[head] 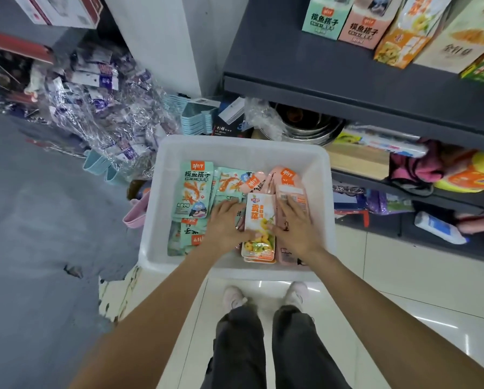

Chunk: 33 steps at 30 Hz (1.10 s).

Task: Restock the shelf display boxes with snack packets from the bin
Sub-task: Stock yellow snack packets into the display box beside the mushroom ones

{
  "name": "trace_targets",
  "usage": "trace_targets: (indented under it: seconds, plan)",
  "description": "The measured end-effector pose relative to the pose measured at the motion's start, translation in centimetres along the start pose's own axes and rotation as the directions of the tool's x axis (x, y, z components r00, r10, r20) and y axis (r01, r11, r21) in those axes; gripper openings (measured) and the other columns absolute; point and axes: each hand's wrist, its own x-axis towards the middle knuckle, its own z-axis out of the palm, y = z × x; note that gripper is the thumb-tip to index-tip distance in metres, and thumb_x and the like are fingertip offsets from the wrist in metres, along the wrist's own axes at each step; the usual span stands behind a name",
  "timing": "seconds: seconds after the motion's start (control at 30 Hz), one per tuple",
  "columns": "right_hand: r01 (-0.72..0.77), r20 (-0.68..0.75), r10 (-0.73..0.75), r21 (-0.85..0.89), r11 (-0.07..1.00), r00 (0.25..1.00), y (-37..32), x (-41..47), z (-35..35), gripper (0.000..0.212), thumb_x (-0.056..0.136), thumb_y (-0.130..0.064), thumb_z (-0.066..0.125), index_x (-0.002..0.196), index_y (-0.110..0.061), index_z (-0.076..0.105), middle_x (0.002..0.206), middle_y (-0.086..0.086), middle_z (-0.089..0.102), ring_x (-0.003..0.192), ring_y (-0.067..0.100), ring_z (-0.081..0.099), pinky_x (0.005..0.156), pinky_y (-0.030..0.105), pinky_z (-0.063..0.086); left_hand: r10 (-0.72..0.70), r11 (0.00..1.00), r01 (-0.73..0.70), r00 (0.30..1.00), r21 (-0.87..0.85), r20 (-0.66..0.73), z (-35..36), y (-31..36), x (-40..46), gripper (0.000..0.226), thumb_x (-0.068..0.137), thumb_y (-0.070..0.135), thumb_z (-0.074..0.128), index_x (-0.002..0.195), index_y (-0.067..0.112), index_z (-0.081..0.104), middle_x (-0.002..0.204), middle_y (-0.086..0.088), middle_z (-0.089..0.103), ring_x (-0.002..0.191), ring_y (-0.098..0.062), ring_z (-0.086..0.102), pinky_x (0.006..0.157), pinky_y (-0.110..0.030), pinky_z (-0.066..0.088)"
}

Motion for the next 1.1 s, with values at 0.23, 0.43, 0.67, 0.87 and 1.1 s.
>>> trace_targets:
  seconds: [0.23,0.43,0.67,0.87,1.1]
  plan:
    - [0.022,-0.002,-0.022,-0.020,1.000,1.000,0.6,0.0,0.0,0.071,0.095,-0.026,0.053,0.151,-0.023,0.011,0.159,-0.006,0.002,0.146,0.021,0.007,0.117,0.036,0.014,-0.117,0.913,0.092,0.992,-0.397,-0.040,-1.0,1.2,-0.4,0.039,0.073,0.006,0.077,0.107,0.008,0.057,0.111,-0.005,0.064,0.097,-0.015,0.057,0.082,-0.024,0.046]
    - [0.025,0.011,-0.024,-0.087,0.996,1.000,0.0,0.2,-0.2,0.079,0.089,-0.039,0.060,0.150,-0.032,0.010,0.159,-0.001,0.001,0.146,0.026,0.002,0.118,0.045,0.016,-0.283,0.822,0.144,0.943,-0.551,-0.175,-3.0,0.4,-2.1,0.037,0.081,-0.001,0.068,0.106,0.012,0.044,0.084,0.005,0.056,0.070,-0.007,0.055,0.055,-0.011,0.042]
    - [0.006,0.038,0.005,-0.285,0.958,0.999,-1.3,0.5,-0.2,0.098,0.074,-0.058,0.068,0.149,-0.036,0.008,0.157,0.008,-0.007,0.144,0.031,-0.008,0.117,0.046,0.005,-0.287,0.795,0.128,0.941,-0.593,-0.182,-3.9,-1.0,-3.3,0.036,0.081,0.003,0.069,0.104,0.017,0.045,0.095,0.001,0.058,0.079,-0.011,0.057,0.064,-0.019,0.047]
    - [-0.042,-0.020,0.038,-0.293,0.955,0.999,-3.0,1.6,0.9,0.117,0.066,-0.070,0.067,0.150,-0.034,-0.006,0.156,0.011,-0.011,0.144,0.034,-0.009,0.116,0.050,0.002,-0.311,0.797,0.147,0.931,-0.586,-0.190,-4.7,-2.1,-3.5,0.035,0.083,0.005,0.067,0.110,0.018,0.051,0.092,0.007,0.061,0.084,-0.014,0.060,0.075,-0.030,0.050]
    - [-0.019,-0.123,0.009,-0.085,0.996,0.992,-2.3,2.0,0.3,0.089,0.071,-0.045,0.077,0.144,-0.027,0.029,0.154,0.005,0.015,0.143,0.027,0.012,0.117,0.044,0.013,-0.251,0.776,0.198,0.968,-0.599,-0.004,-4.2,-2.3,-3.1,0.024,0.084,-0.001,0.064,0.102,0.010,0.053,0.100,-0.004,0.065,0.095,-0.020,0.061,0.083,-0.033,0.051]
